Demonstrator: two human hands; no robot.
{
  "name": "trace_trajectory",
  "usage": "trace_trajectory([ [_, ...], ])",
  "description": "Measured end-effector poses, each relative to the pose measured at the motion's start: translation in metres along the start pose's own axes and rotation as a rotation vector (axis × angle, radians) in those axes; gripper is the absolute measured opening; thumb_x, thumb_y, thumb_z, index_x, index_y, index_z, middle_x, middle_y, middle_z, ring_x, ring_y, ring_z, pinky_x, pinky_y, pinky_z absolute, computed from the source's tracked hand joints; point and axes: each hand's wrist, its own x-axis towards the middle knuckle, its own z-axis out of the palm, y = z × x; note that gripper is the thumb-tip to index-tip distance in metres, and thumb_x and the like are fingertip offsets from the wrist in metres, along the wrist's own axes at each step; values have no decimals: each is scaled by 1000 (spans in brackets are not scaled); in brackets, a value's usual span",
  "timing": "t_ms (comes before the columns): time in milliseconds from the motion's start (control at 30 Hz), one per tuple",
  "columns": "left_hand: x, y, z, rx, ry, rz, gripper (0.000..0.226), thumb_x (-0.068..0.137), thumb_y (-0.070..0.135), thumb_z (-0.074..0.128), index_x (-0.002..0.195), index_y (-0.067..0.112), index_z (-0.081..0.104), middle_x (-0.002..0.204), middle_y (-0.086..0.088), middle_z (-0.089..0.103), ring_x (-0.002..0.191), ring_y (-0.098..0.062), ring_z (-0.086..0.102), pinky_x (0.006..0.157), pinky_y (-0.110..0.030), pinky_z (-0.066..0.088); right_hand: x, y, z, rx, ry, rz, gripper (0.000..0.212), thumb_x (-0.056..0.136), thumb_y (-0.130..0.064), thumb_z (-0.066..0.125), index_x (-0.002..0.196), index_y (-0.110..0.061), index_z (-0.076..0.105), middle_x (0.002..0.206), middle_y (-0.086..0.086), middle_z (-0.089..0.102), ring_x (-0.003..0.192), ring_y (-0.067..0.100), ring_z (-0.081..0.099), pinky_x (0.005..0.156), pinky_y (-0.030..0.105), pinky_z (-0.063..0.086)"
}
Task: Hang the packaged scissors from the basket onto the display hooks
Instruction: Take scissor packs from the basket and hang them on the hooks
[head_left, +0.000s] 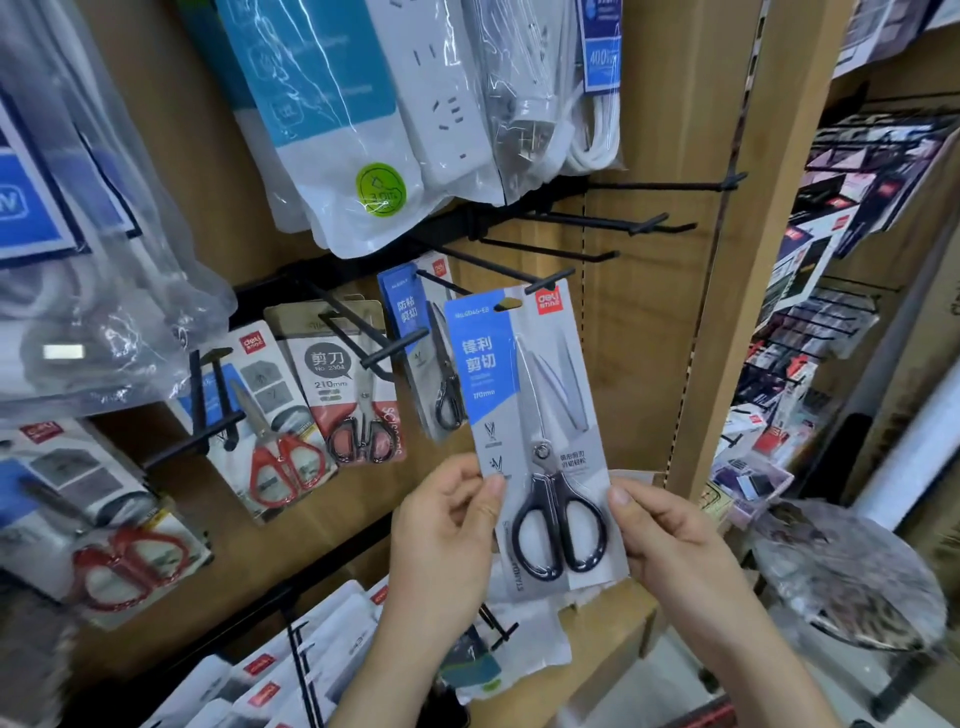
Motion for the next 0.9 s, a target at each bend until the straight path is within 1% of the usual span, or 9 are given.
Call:
trace_trajectory([
  [67, 2, 1, 0, 2, -5, 3, 17, 96, 9, 59, 91, 21, 70, 77, 1, 76, 60, -8, 61, 61, -34, 53, -2, 0, 0, -22, -18, 1, 46, 88, -54, 56, 107, -16, 74, 100, 16, 74, 99, 42, 67, 94, 63, 49],
  [133, 1, 0, 1, 15, -27, -4, 16, 96, 11, 59, 89, 21, 70, 73, 1, 74, 57, -10, 59, 59, -45, 53, -2, 2, -3, -10, -27, 9, 44, 91, -51, 59, 97, -10, 73, 78, 10, 72, 76, 36, 67, 85, 59, 52],
  [200, -2, 1, 2, 27, -49, -4, 17, 96, 11, 59, 88, 22, 70, 71, 2, 74, 57, -8, 62, 56, -38, 54, -3, 3, -5, 35, 0, 54, 39, 93, -40, 58, 86, -4, 71, 55, -3, 58, 55, 17, 58, 71, 44, 53],
  [267, -3, 3, 3, 2, -60, -19, 17, 96, 10, 59, 88, 20, 70, 72, -1, 75, 59, -9, 65, 58, -28, 53, -5, 3, -5, 76, 28, 97, 34, 85, -35, 54, 81, -6, 72, 52, -2, 55, 48, 13, 52, 55, 32, 52],
  [367, 3, 2, 3, -73, -38, -87, 14, 96, 10, 59, 90, 14, 70, 72, -5, 75, 58, -9, 64, 52, -24, 52, -5, 2, -6, 97, 44, 103, 34, 85, -33, 56, 87, -4, 73, 57, 8, 58, 46, 17, 50, 43, 27, 48],
  [533, 23, 7, 5, -122, 47, -131, 16, 96, 12, 60, 110, 20, 61, 79, -1, 77, 65, -12, 71, 53, -25, 53, 7, 2, 5, 90, 248, -15, 18, 92, -9, 61, 103, -22, 57, 65, 10, 65, 50, 33, 61, 45, 33, 49],
  [633, 33, 11, 1, -111, 113, -93, 37, 97, 15, 59, 122, 39, 48, 82, -1, 77, 73, -15, 73, 57, -30, 57, 16, -5, 19, 39, 314, -132, 14, 91, 0, 62, 96, -12, 57, 63, 2, 60, 45, 21, 59, 42, 31, 48],
  [767, 28, 9, -11, -47, 59, -100, 50, 98, 12, 55, 130, 48, 42, 79, -7, 73, 70, -27, 66, 61, -43, 58, 26, -14, 33, 80, 334, -143, 6, 90, 0, 63, 88, -4, 67, 66, 6, 59, 43, 20, 58, 45, 25, 51],
  [900, 30, 7, -16, 34, 57, -123, 54, 98, 7, 53, 134, 44, 39, 74, 10, 73, 58, -10, 64, 53, -24, 55, 38, -14, 42, 102, 313, -90, 12, 92, -3, 63, 89, -10, 72, 72, 9, 69, 49, 20, 63, 53, 28, 56],
])
